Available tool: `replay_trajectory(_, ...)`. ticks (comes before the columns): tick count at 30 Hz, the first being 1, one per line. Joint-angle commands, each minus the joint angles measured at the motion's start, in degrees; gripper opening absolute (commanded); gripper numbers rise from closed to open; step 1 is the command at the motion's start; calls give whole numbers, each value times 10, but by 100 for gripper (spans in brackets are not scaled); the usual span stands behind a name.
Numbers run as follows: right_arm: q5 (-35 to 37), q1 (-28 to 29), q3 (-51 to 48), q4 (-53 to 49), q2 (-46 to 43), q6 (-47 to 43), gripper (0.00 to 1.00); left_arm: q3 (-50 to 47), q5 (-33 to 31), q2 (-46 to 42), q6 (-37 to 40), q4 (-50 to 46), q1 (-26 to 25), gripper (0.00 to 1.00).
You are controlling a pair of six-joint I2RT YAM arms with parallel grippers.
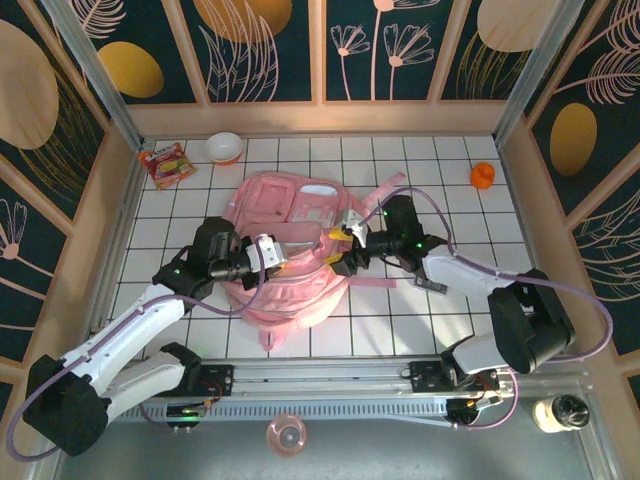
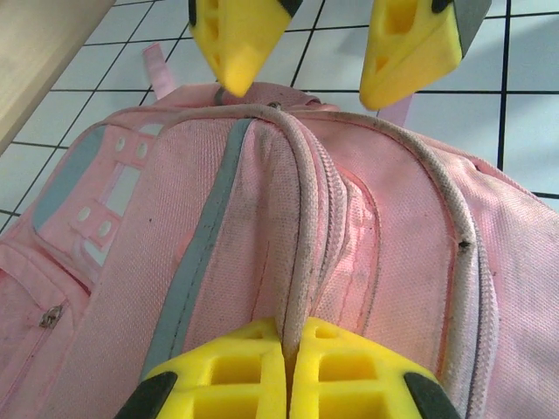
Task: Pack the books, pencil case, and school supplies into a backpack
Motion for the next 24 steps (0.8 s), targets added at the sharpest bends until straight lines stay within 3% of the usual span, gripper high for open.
replay_trajectory(1, -31, 18, 29, 10, 26, -15, 75, 25, 71, -2, 9, 81, 1, 0)
replay_trajectory(4, -36, 31, 38, -1, 39, -18, 72, 24, 75, 2, 5, 91, 1, 0)
replay_trajectory(11, -51, 35, 29, -81, 1, -20, 55, 24, 51, 14, 1, 108, 0, 0)
replay_trajectory(18, -37, 35, -1, -36, -22, 35, 33, 20, 60, 12, -11, 124, 1, 0)
replay_trajectory(21, -40, 36, 4, -16, -10, 59, 34, 21, 64, 9, -15, 127, 0, 0)
replay_trajectory(24, -4, 35, 10, -2, 4, 90, 46, 21, 67, 7, -17, 128, 0, 0)
